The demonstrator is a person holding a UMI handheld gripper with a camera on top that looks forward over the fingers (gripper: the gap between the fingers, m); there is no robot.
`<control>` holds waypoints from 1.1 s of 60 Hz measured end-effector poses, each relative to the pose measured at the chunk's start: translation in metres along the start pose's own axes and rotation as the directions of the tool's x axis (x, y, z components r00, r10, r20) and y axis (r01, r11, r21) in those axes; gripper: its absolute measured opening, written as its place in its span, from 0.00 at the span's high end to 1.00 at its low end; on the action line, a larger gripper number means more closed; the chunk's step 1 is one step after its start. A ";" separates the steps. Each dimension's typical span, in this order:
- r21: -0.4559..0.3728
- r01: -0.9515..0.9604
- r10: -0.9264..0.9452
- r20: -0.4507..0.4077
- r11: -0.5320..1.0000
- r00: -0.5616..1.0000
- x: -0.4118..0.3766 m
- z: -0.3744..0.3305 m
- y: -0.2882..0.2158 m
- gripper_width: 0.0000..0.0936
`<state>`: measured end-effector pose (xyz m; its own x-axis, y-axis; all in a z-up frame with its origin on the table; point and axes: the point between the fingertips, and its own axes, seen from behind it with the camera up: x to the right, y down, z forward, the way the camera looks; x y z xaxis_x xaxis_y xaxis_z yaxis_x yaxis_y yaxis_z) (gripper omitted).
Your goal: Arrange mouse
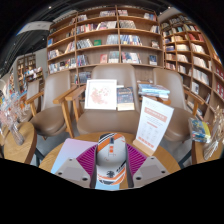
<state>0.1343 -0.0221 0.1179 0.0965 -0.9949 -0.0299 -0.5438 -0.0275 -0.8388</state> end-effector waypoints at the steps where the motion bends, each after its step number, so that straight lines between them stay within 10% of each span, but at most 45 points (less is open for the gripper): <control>1: -0.002 0.000 0.000 0.010 1.000 1.000 -0.010 0.006 -0.001 0.55; 32: -0.168 0.041 -0.041 0.003 0.985 0.999 -0.084 0.102 0.088 0.51; 41: -0.169 0.051 -0.048 0.024 0.984 0.999 -0.087 0.099 0.092 0.33; 46: -0.143 0.037 -0.033 0.025 0.989 0.999 -0.089 0.084 0.082 0.07; 66: -0.010 0.045 -0.045 -0.019 0.999 0.999 -0.076 -0.103 0.063 0.09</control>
<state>0.0067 0.0415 0.1235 0.1044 -0.9944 0.0182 -0.5469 -0.0727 -0.8340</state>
